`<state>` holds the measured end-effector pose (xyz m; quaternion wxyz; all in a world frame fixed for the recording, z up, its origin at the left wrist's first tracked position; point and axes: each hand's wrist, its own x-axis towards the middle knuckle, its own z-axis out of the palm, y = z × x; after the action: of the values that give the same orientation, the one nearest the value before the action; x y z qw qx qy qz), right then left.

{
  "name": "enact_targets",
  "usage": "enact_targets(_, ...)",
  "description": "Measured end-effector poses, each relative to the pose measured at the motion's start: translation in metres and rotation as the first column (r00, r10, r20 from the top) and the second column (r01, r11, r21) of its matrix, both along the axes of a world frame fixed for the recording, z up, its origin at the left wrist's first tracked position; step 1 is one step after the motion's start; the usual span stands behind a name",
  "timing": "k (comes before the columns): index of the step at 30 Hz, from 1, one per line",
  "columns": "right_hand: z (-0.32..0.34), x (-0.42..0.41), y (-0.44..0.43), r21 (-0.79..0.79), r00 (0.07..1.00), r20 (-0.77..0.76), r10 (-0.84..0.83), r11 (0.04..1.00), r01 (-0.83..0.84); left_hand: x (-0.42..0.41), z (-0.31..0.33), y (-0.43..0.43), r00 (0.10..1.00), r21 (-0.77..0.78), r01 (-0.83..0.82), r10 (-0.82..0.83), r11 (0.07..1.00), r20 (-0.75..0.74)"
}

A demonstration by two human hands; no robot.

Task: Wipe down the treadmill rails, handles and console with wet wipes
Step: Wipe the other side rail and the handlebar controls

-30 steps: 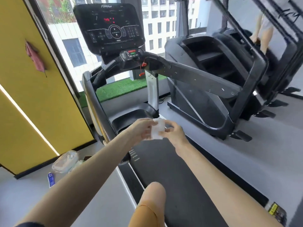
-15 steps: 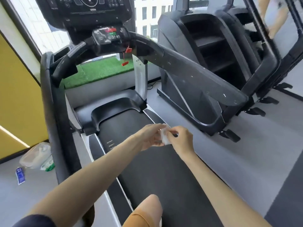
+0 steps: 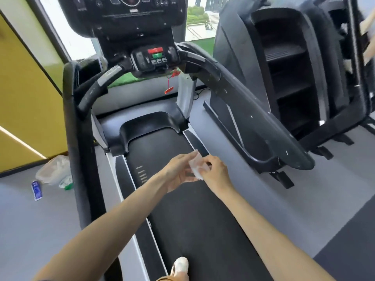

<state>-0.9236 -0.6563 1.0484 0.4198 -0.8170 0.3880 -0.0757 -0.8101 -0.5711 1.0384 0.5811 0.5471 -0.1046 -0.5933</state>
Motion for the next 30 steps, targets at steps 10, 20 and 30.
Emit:
enact_targets(10, 0.014, 0.089, 0.002, 0.322, 0.991, 0.136, 0.007, 0.946, -0.050, 0.073, 0.019, 0.038, 0.950, 0.074, -0.311, 0.307, 0.948, 0.056)
enact_targets(20, 0.006, 0.209, -0.040, 0.300, 0.908, 0.206, 0.366, 0.859, -0.415, 0.140, 0.023, 0.027, 0.856, 0.082, -0.517, 0.517, 0.852, 0.019)
enact_targets(30, -0.014, 0.315, -0.073, 0.386, 0.760, 0.127, 0.637, 0.674, -0.629, 0.197, -0.008, -0.004, 0.639, 0.134, -0.767, 0.767, 0.628, 0.063)
